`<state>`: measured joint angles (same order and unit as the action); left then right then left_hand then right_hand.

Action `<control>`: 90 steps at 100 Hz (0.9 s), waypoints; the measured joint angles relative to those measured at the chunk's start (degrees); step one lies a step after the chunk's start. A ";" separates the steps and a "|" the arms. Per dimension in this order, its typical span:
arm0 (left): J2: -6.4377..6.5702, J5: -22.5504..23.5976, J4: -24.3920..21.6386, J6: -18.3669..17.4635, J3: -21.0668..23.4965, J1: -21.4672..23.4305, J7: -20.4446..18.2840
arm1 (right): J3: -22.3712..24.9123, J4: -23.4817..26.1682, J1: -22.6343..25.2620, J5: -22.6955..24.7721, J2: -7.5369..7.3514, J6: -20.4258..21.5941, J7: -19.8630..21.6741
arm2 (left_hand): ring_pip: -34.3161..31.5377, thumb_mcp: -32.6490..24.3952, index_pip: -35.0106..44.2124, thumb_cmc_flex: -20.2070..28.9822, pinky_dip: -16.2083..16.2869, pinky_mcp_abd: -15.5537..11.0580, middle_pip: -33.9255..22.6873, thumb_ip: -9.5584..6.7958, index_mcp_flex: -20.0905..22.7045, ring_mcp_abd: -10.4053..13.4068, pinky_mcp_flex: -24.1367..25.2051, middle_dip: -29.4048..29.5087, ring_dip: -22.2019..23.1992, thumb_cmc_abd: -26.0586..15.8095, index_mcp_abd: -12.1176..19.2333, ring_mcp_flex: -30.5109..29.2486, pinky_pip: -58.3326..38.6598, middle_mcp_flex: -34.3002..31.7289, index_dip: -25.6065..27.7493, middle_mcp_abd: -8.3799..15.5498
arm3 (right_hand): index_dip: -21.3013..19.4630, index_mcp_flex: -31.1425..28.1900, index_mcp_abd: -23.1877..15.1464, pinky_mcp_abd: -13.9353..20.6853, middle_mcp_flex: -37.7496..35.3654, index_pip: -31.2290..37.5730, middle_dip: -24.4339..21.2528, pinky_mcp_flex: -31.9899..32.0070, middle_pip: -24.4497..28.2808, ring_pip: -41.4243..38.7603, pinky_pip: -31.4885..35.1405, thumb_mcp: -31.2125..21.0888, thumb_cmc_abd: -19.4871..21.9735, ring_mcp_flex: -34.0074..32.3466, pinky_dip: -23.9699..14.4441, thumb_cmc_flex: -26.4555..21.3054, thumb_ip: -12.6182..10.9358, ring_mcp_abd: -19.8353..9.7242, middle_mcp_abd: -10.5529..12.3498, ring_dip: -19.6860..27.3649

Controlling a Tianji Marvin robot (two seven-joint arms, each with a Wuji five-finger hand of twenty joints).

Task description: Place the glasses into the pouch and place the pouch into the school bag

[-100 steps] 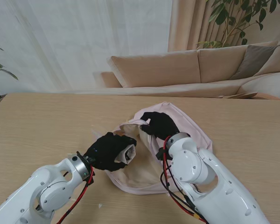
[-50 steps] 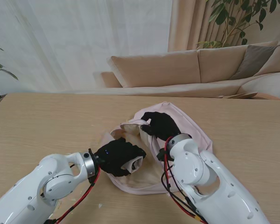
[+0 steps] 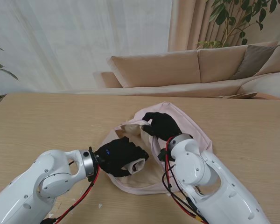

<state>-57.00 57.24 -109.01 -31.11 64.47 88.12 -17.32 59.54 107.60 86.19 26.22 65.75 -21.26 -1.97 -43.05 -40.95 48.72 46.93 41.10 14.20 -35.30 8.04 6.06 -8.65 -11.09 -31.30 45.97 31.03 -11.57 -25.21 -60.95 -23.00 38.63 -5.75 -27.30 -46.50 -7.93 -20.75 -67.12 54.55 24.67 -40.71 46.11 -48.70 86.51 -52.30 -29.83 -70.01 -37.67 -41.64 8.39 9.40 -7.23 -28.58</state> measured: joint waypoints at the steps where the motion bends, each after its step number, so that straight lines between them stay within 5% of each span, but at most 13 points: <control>1: 0.00 -0.03 -0.03 -0.08 -0.01 -0.03 0.00 | 0.01 0.00 0.00 0.00 0.00 0.00 0.01 | 0.00 0.00 0.00 0.00 0.00 0.00 0.00 0.00 0.00 0.10 0.00 0.00 0.00 0.00 0.00 0.00 0.00 0.00 0.00 0.00 | 0.00 0.00 0.00 0.00 0.00 0.00 0.00 0.00 0.00 0.00 0.01 0.00 0.00 0.00 0.00 0.00 0.00 0.00 0.00 0.00; 41: -0.16 -7.76 5.33 -6.34 -3.64 -3.38 3.16 | 0.74 0.18 0.30 0.06 -0.06 -0.01 0.06 | 0.58 0.00 1.52 0.34 0.00 -0.01 0.00 0.00 0.00 0.28 -0.61 0.00 0.02 0.00 0.41 -1.36 0.60 -2.02 1.18 1.01 | 0.00 0.00 0.00 -0.01 0.00 0.00 0.07 -0.02 0.01 -0.02 0.58 0.00 0.00 -0.01 0.00 0.00 0.00 0.06 -0.01 0.00; 90: -0.28 -11.03 12.22 1.18 -8.88 -9.22 1.22 | 1.19 0.62 0.70 0.15 -0.12 0.21 0.01 | 2.17 0.00 1.54 1.06 0.00 -0.03 0.00 0.00 0.00 0.28 -0.66 0.00 0.04 0.00 0.44 -1.36 2.45 -2.06 1.29 1.01 | 0.00 0.00 0.00 -0.02 0.00 0.00 0.10 -0.03 0.01 -0.60 0.59 0.00 0.00 -0.01 0.00 -0.02 0.00 0.07 -0.01 0.00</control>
<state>-57.27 46.21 -96.79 -29.93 55.59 78.90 -16.11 60.73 108.22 86.89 26.36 65.63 -21.05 -1.96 -40.89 -40.95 50.26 47.99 41.10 14.16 -35.30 8.04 6.06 -8.37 -11.74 -31.30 46.01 31.03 -11.12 -26.58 -58.50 -25.07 39.91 -4.74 -27.30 -46.50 -7.93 -20.77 -67.12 54.55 24.77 -40.74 46.12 -49.30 87.10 -52.29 -29.83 -70.02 -37.67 -41.66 8.39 9.47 -7.25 -28.58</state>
